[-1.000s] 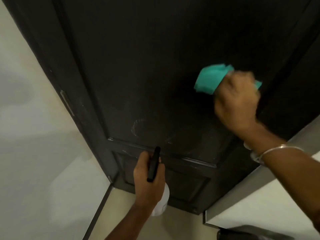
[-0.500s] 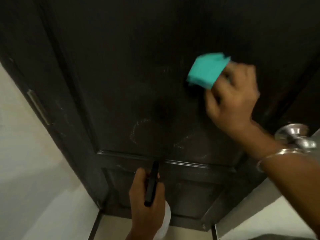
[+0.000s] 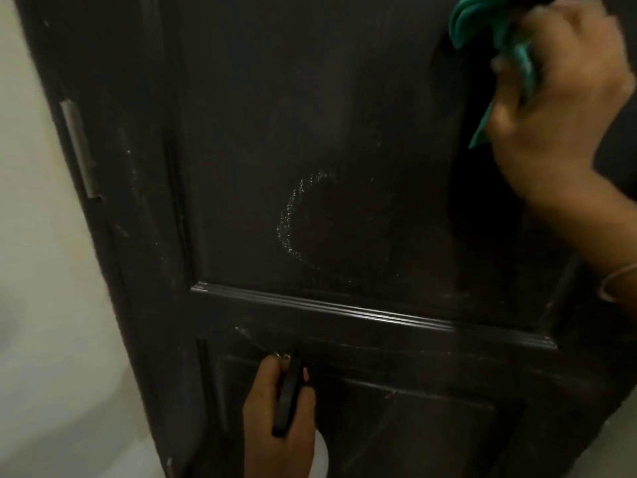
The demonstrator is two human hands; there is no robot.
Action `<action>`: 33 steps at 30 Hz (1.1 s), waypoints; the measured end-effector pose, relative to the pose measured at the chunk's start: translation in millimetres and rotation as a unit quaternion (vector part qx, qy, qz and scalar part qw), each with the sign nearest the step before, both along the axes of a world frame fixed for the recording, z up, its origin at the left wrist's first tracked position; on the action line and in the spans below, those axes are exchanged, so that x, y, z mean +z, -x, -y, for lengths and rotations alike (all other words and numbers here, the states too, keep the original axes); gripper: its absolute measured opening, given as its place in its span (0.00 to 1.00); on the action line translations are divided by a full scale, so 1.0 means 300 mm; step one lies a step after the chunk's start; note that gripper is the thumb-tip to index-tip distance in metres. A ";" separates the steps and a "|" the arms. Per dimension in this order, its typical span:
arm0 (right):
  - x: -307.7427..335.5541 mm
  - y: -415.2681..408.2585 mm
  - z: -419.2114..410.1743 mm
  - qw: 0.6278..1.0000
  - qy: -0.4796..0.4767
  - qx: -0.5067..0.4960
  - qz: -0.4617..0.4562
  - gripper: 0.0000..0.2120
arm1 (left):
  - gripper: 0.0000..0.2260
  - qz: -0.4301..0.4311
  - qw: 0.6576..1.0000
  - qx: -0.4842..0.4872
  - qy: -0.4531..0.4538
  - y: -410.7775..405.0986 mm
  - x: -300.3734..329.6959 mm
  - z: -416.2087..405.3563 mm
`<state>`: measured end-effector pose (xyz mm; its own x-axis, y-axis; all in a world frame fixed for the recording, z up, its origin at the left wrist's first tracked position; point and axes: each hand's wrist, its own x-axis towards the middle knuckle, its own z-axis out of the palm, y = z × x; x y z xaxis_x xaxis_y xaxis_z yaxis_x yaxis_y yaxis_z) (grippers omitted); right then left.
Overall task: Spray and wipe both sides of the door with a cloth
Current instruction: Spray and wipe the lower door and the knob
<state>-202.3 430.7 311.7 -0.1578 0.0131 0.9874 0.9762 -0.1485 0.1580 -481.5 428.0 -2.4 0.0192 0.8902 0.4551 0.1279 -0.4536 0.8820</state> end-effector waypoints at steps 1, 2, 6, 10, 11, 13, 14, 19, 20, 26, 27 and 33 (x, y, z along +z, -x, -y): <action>-0.040 0.030 -0.019 1.000 0.009 0.020 0.006 0.12 | 0.13 -0.004 1.000 -0.002 -0.008 0.010 0.001 0.000; -0.123 0.076 -0.036 0.998 0.031 0.042 0.027 0.11 | 0.12 -0.001 1.000 -0.014 -0.021 0.011 -0.003 -0.006; -0.616 0.214 -0.074 0.950 0.240 0.120 0.161 0.09 | 0.07 0.043 0.996 0.030 -0.066 0.040 0.005 -0.042; -0.645 0.235 -0.042 0.844 0.407 0.076 0.341 0.18 | 0.02 0.064 0.996 0.038 -0.053 0.110 -0.039 -0.030; -0.561 0.223 -0.044 0.847 0.379 0.067 0.366 0.18 | 0.01 0.061 0.996 0.037 -0.053 0.132 -0.044 -0.021; -0.295 0.166 -0.049 0.931 0.214 0.032 0.295 0.15 | 0.02 0.063 0.996 0.038 -0.057 0.166 -0.051 -0.019; -0.131 0.136 -0.043 0.973 0.100 0.011 0.208 0.14 | 0.06 0.071 0.995 0.041 -0.051 0.182 -0.056 -0.026; 0.135 0.215 -0.067 0.999 0.000 -0.005 -0.038 0.14 | 0.12 0.064 0.996 0.054 -0.019 0.260 -0.055 -0.034; 0.072 0.263 -0.103 0.999 -0.003 0.015 -0.042 0.13 | 0.11 0.060 0.997 0.051 -0.019 0.262 -0.058 -0.038; -0.625 0.474 -0.225 0.953 0.205 0.178 0.135 0.11 | 0.05 0.088 0.994 0.057 -0.024 0.226 -0.080 -0.050; -0.700 0.487 -0.209 0.931 0.271 0.177 0.167 0.12 | 0.03 0.096 0.993 0.062 -0.017 0.219 -0.082 -0.042; -0.292 0.390 -0.181 0.888 0.271 0.070 0.366 0.14 | 0.11 0.093 0.993 0.066 0.006 0.238 -0.055 -0.004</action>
<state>-319.3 485.1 224.2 -0.7916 0.3842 0.4750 0.5861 0.2578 0.7681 -553.0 429.2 -18.8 -0.1810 0.8849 0.4292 0.0200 -0.4330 0.9012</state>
